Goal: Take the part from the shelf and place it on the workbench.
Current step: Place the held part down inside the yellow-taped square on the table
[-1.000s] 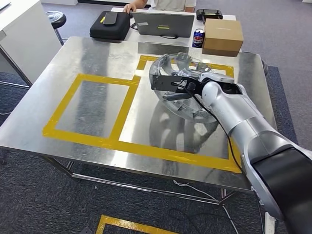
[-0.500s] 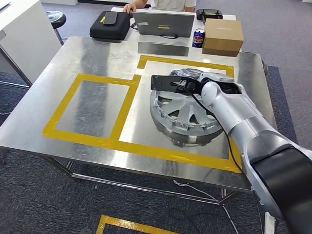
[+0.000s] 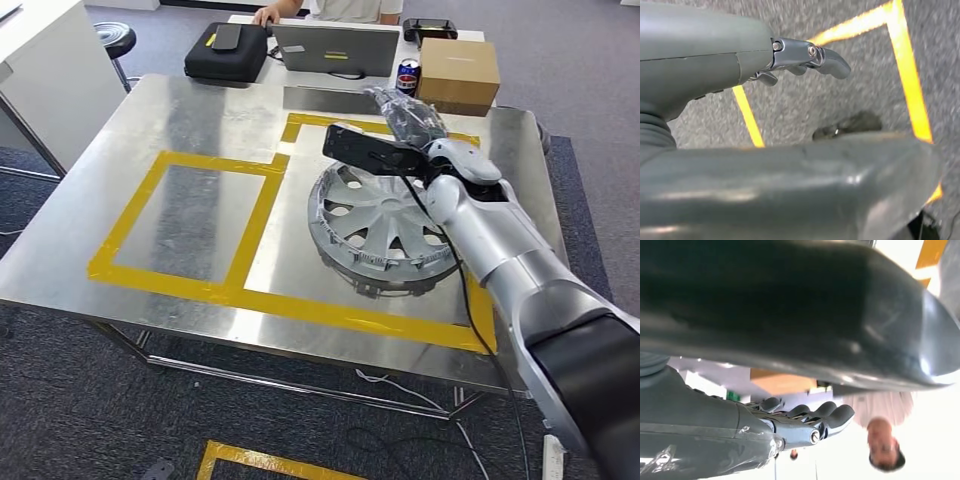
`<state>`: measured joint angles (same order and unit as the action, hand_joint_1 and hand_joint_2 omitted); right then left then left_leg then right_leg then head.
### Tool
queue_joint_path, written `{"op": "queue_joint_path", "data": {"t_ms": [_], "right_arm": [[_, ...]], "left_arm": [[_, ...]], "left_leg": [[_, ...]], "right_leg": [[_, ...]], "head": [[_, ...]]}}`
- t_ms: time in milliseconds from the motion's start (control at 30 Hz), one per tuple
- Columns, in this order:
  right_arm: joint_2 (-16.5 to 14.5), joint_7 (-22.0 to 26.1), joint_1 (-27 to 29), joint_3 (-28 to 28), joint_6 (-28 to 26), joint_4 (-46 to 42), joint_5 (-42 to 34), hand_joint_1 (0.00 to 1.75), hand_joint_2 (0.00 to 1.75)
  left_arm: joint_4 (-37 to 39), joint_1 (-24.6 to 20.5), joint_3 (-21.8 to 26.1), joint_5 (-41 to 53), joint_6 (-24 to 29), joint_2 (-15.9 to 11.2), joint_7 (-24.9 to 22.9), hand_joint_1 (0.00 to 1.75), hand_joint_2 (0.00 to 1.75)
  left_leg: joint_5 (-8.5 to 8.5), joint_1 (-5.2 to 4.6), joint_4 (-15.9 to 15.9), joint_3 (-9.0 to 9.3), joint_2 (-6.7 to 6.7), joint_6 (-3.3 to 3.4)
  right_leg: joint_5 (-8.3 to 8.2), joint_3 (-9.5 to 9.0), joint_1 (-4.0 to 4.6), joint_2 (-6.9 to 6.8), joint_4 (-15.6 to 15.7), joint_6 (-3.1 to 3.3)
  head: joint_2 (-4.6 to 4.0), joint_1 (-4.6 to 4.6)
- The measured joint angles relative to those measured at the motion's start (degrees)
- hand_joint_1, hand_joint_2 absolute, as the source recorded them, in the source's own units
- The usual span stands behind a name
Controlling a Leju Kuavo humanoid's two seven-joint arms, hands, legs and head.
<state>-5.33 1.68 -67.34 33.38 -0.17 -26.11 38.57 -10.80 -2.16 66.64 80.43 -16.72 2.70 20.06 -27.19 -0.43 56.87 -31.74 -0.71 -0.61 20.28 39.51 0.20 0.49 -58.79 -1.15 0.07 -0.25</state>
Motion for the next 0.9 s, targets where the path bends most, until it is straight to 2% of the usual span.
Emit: {"op": "queue_joint_path", "data": {"t_ms": [133, 267, 367, 433, 533, 600, 633, 700, 767, 833, 900], "right_arm": [[4.3, -1.6, 0.7, 0.0, -5.3, -5.0, 2.5, 0.0, 0.0], [13.3, -4.3, 4.3, -0.7, -13.9, -19.6, 8.6, 0.0, 0.0], [19.1, -4.4, 7.9, -2.8, -16.6, -29.7, 10.9, 0.0, 0.0], [22.8, -3.6, 11.7, -5.0, -21.7, -36.3, 12.4, 0.0, 0.0], [29.6, -1.0, 23.6, -11.8, -31.5, -49.5, 13.4, 0.0, 0.0], [33.6, 5.1, 36.7, -21.9, -36.7, -60.1, 9.6, 0.0, 0.0], [34.4, 9.9, 44.1, -28.3, -38.2, -65.1, 5.7, 0.0, 0.0], [34.4, 19.3, 57.0, -41.7, -39.7, -74.4, -2.7, 0.0, 0.0], [32.5, 26.0, 66.2, -52.3, -39.8, -81.2, -10.7, 0.0, 0.0], [27.6, 32.1, 72.9, -61.8, -38.0, -87.7, -21.6, 0.0, 0.0], [19.7, 36.3, 76.0, -71.7, -34.6, -94.2, -32.8, 0.0, 0.0]], "left_arm": [[0.0, 0.3, 0.0, -0.4, 1.2, -0.5, 1.2, 0.0, 0.0], [0.0, 0.8, 0.9, -2.1, 2.7, -0.4, 4.0, 0.0, 0.0], [0.0, 1.3, 1.5, -2.2, 2.5, -0.4, 4.4, 0.0, 0.0], [0.0, 1.3, 1.7, -2.1, 2.1, -0.3, 4.2, 0.0, 0.0], [0.0, 1.4, 1.8, -1.9, 2.5, 0.0, 3.0, 0.0, 0.0], [0.0, 2.1, 1.9, -1.7, 3.4, 0.4, 1.4, 0.0, 0.0], [0.0, 2.5, 2.0, -1.5, 3.9, 0.7, 0.7, 0.0, 0.0], [0.0, 3.0, 2.1, -1.4, 4.5, 1.1, 0.0, 0.0, 0.0], [0.0, 3.1, 2.3, -1.8, 5.0, 1.5, -0.4, 0.0, 0.0], [0.0, 3.0, 2.5, -2.1, 5.7, 2.0, -1.2, 0.0, 0.0], [0.0, 3.0, 2.6, -1.5, 6.6, 2.4, -2.1, 0.0, 0.0]], "left_leg": [[0.0, -0.03, 0.0, 0.0, 0.0, 0.01], [-0.09, 0.0, 0.0, 0.03, -0.14, 0.14], [-0.21, 0.0, 0.0, 0.1, -0.05, 0.17], [-0.3, -0.02, 0.0, 0.21, 0.02, 0.2], [-0.54, 0.17, 0.0, 0.55, -0.43, 0.43], [-0.82, 0.42, 0.0, 0.85, -0.95, 0.49], [-0.97, 0.5, 0.0, 0.96, -1.11, 0.49], [-1.25, 0.54, -0.1, 1.06, -1.16, 0.48], [-1.48, 0.51, -0.1, 1.17, -0.95, 0.41], [-1.69, 0.53, -0.2, 1.4, -0.71, 0.35], [-1.84, 0.49, -0.2, 1.62, -0.44, 0.33]], "right_leg": [[0.0, 0.0, -0.01, 0.0, 0.0, 0.0], [0.06, -0.13, 0.01, -0.18, 0.1, -0.07], [0.09, -0.18, 0.0, -0.04, 0.1, -0.1], [0.14, -0.25, 0.02, 0.06, 0.2, -0.16], [0.57, -0.9, 0.29, -0.45, 0.4, -0.4], [0.95, -1.49, 0.49, -0.99, 0.5, -0.43], [1.12, -1.68, 0.54, -1.15, 0.5, -0.43], [1.35, -1.8, 0.49, -1.22, 0.5, -0.42], [1.47, -1.75, 0.42, -0.96, 0.5, -0.4], [1.64, -1.84, 0.48, -0.69, 0.5, -0.37], [1.78, -1.88, 0.46, -0.45, 0.4, -0.34]], "head": [[0.0, -0.01], [0.0, 0.01], [0.0, 0.02], [0.0, -0.02], [0.0, 0.0], [0.0, 0.09], [0.0, 0.06], [0.0, 0.07], [0.0, 0.03], [0.0, 0.11], [0.0, 0.17]]}}
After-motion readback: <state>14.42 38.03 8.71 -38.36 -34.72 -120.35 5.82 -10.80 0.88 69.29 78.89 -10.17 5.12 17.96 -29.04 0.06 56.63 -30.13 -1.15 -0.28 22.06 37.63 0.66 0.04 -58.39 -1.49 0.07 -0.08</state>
